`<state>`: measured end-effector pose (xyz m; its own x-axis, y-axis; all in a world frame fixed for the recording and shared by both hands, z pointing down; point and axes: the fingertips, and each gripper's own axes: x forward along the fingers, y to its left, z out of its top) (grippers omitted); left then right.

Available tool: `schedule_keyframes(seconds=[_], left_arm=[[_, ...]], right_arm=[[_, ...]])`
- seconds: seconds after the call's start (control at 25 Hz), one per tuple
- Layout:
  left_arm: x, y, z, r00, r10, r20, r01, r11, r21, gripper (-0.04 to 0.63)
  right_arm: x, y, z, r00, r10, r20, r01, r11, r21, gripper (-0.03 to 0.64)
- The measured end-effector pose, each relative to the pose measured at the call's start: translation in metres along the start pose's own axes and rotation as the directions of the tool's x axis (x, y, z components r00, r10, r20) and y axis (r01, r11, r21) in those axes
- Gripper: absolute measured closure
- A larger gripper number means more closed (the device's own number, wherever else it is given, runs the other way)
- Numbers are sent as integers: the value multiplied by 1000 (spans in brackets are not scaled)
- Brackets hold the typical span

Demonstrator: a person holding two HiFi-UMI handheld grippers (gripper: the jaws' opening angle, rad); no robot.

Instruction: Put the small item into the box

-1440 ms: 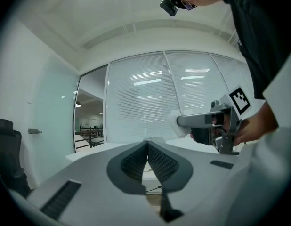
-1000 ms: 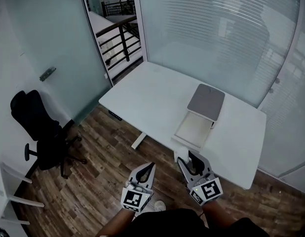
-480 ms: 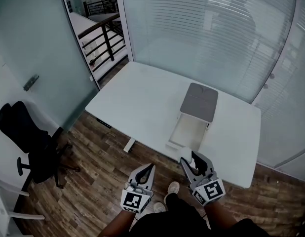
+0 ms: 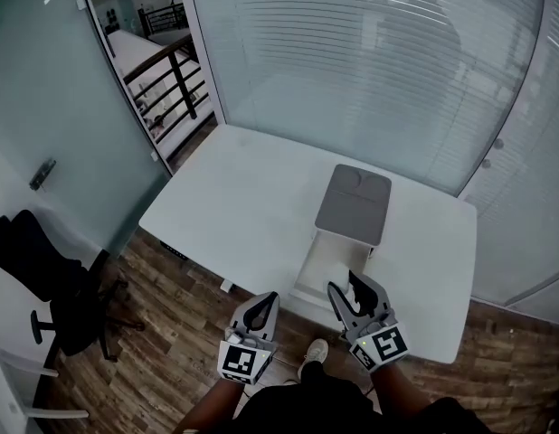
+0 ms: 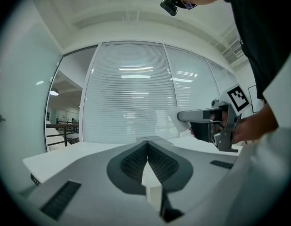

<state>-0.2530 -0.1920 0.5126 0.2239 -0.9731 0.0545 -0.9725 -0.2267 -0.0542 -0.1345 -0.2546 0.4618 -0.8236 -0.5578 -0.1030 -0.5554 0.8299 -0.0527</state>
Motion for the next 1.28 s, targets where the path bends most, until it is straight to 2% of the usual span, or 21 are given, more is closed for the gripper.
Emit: schedule_keyframes(seconds=[0.24,0.4,0.52,0.68,0.92,1.04,1.2,1.28], left_arm=[[47,15,3,1000,-12,-10,12,1000,6,581],[73,22,-1,999,-6,-33,8,999,45,581],[93,27,-1,999,0,-39,2,999,45,581],[110,31,1,999,1,-37,0,999,35,582],[132,41,-15,998,-19,-62,20,1000,11,583],[144,48,-24,997,-48,-65,49,999,13,583],[162,56,-19,994,-93,-53,95,995,28,582],[172,56,-17,992,-124,-30,125,992,32,581]], right_arm=[[30,-34,-7,999,18,-28,-18,1000,-3,454],[49,-39,-29,987,104,-118,-105,994,-3,454],[59,-41,-36,971,142,-194,-148,989,-15,454],[69,-45,-37,966,189,-178,-201,978,-51,454],[75,-65,-64,957,161,-240,-171,985,-20,453],[78,-78,-92,962,109,-251,-110,994,10,453],[88,-87,-90,961,46,-273,-46,999,9,454],[92,-87,-90,952,34,-305,-37,999,-4,454]])
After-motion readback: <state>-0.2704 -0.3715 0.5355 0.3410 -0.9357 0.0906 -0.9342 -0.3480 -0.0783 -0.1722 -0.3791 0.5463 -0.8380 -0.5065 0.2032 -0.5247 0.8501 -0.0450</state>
